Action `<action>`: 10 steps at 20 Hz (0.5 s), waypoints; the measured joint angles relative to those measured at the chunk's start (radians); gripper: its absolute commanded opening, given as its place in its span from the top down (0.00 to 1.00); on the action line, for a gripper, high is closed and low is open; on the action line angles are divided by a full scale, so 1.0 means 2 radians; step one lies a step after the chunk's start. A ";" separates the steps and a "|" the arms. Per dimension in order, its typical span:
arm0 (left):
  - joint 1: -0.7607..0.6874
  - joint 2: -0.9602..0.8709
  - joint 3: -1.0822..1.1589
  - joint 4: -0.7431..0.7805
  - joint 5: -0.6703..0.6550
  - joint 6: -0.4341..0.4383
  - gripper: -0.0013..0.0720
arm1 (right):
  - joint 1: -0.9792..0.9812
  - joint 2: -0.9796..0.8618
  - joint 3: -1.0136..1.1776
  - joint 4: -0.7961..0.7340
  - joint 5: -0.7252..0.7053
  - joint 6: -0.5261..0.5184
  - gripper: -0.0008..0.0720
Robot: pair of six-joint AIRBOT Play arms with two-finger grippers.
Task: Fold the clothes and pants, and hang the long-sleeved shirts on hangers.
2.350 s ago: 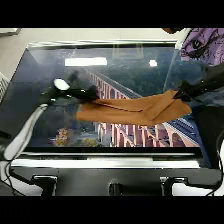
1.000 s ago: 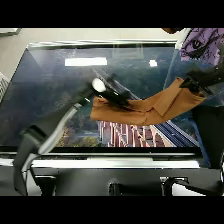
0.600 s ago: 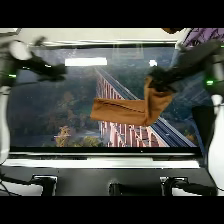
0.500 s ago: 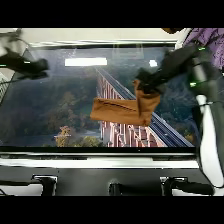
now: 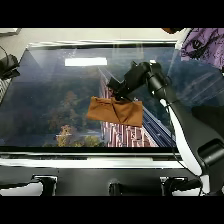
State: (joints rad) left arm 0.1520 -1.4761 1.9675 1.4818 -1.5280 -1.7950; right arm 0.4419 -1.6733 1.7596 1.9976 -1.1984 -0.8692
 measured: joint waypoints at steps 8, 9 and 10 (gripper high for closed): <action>-0.001 0.001 -0.001 0.001 -0.001 0.000 0.96 | 0.013 -0.044 0.000 0.068 0.094 -0.006 0.64; -0.002 0.001 -0.001 0.001 -0.001 0.000 0.96 | 0.019 -0.046 0.000 0.076 0.114 -0.010 0.63; -0.003 0.001 -0.001 0.001 -0.001 0.000 0.96 | 0.026 -0.048 0.001 0.084 0.137 -0.016 0.58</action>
State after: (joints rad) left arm 0.1459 -1.4742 1.9652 1.4841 -1.5307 -1.7950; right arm 0.4946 -1.7699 1.7607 2.1658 -0.9245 -0.9012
